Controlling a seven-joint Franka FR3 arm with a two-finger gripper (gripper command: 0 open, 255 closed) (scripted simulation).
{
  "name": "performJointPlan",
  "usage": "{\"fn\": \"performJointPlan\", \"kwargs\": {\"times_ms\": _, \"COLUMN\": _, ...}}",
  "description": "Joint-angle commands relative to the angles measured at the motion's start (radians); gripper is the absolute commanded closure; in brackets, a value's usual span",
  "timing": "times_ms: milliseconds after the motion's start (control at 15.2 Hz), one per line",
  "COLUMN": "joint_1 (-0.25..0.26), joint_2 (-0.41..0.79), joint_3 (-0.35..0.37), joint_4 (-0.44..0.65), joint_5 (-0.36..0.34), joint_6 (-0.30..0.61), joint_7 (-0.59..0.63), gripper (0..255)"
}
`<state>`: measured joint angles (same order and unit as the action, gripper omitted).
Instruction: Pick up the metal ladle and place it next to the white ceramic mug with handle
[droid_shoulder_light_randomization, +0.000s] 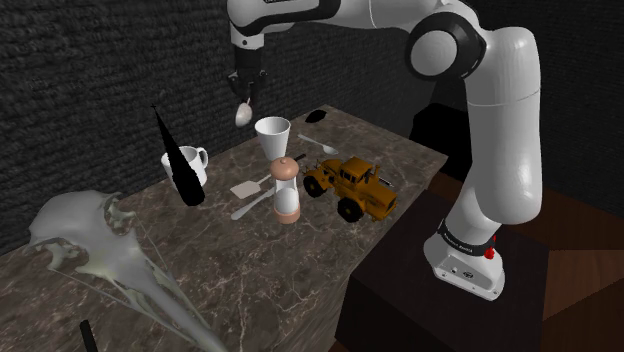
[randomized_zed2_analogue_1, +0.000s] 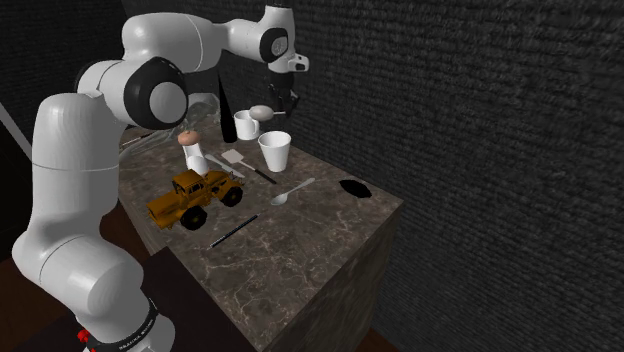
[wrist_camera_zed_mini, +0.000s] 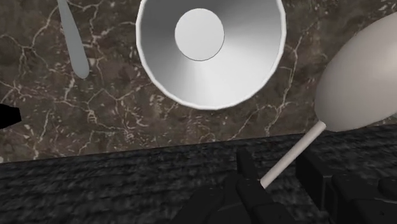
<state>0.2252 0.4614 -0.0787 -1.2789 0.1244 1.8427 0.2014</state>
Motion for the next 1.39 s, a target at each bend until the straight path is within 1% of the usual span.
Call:
{"fn": "performJointPlan", "kwargs": {"times_ms": 0, "joint_1": 0.005, "joint_2": 0.002, "joint_3": 0.003, "joint_4": -0.023, "joint_5": 0.001, "joint_6": 0.029, "joint_7": 0.000, "gripper": 255}}
{"fn": "performJointPlan", "kwargs": {"times_ms": 660, "joint_1": 0.008, "joint_2": 0.012, "joint_3": 0.005, "joint_4": -0.142, "joint_5": 0.007, "joint_6": 0.157, "joint_7": -0.013, "gripper": 255}}
{"fn": "performJointPlan", "kwargs": {"times_ms": 1320, "joint_1": 0.009, "joint_2": 0.045, "joint_3": 0.008, "joint_4": -0.227, "joint_5": 0.015, "joint_6": 0.274, "joint_7": -0.026, "gripper": 255}}
